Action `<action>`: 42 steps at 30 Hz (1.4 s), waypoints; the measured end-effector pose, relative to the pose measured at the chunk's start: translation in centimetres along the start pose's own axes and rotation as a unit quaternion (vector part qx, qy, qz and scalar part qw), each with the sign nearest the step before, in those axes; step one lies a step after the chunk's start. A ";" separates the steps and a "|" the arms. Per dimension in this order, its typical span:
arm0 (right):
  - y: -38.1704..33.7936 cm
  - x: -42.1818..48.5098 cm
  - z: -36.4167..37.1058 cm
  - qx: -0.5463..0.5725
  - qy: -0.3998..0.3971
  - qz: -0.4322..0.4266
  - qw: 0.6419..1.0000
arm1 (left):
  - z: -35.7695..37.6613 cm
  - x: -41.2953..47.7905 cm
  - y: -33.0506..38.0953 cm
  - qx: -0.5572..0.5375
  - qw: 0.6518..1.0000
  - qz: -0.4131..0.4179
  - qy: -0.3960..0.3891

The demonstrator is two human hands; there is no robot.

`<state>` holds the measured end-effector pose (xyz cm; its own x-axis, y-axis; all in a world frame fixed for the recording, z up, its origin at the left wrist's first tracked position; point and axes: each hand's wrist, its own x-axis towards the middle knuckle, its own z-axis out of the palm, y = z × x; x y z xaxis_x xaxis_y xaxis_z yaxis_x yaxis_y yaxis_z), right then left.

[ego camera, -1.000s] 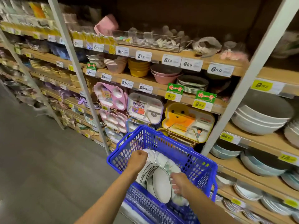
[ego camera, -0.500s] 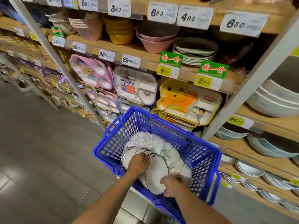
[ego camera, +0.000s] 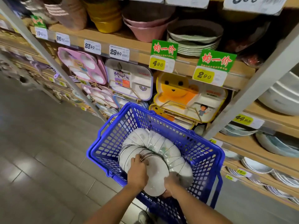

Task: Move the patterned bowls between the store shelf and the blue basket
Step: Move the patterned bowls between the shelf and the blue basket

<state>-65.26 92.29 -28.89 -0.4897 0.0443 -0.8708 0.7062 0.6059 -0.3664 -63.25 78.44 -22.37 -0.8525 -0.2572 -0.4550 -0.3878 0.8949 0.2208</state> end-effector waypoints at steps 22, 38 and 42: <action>-6.1 -14.1 -10.4 0.120 -0.020 -0.103 0.987 | -9.9 0.0 1.5 -0.438 0.888 0.120 -0.067; -0.8 -28.6 -17.7 0.566 0.144 -0.382 0.716 | -19.0 -12.5 16.0 -0.582 0.777 0.221 -0.090; 1.8 -31.2 -21.4 0.616 0.168 -0.388 0.664 | -19.0 -16.4 20.7 -0.602 0.759 0.230 -0.094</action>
<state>-59.68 108.99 4.61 -0.8914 0.3988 -0.2154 -0.0453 -0.5512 -0.8332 -63.99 94.29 6.02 -0.9736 0.1387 -0.1815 -0.2004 -0.1368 0.9701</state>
